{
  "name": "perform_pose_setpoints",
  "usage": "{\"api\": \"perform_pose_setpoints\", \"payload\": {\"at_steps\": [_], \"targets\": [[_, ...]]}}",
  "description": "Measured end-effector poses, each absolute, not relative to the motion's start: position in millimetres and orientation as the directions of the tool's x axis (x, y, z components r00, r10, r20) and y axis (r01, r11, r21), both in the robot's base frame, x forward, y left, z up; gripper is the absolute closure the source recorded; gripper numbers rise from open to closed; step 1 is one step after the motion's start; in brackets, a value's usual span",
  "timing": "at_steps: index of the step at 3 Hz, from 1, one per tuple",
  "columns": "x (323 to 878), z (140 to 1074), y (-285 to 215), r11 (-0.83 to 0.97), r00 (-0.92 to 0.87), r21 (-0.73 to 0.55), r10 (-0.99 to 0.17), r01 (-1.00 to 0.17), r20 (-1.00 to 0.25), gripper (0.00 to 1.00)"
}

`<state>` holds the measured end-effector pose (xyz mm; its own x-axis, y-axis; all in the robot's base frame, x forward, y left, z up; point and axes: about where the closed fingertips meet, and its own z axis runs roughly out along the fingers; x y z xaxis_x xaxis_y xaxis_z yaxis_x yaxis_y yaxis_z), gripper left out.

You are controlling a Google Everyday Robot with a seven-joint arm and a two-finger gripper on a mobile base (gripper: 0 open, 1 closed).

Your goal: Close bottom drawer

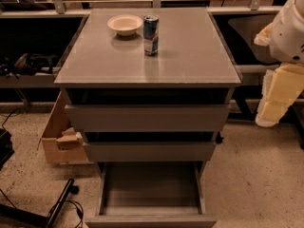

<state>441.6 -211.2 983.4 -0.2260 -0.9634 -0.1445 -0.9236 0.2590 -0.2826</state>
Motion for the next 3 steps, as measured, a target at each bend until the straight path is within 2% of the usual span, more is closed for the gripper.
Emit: {"api": "perform_pose_setpoints", "payload": {"at_steps": [1,3], "targets": [[441.7,956.1,-211.8,0.261,-0.245,-0.303,-0.965,-0.917,-0.088,0.0],[435.7,813.4,-249.8,0.277,-0.298,-0.341,-0.955,-0.898,0.01,0.0]]}}
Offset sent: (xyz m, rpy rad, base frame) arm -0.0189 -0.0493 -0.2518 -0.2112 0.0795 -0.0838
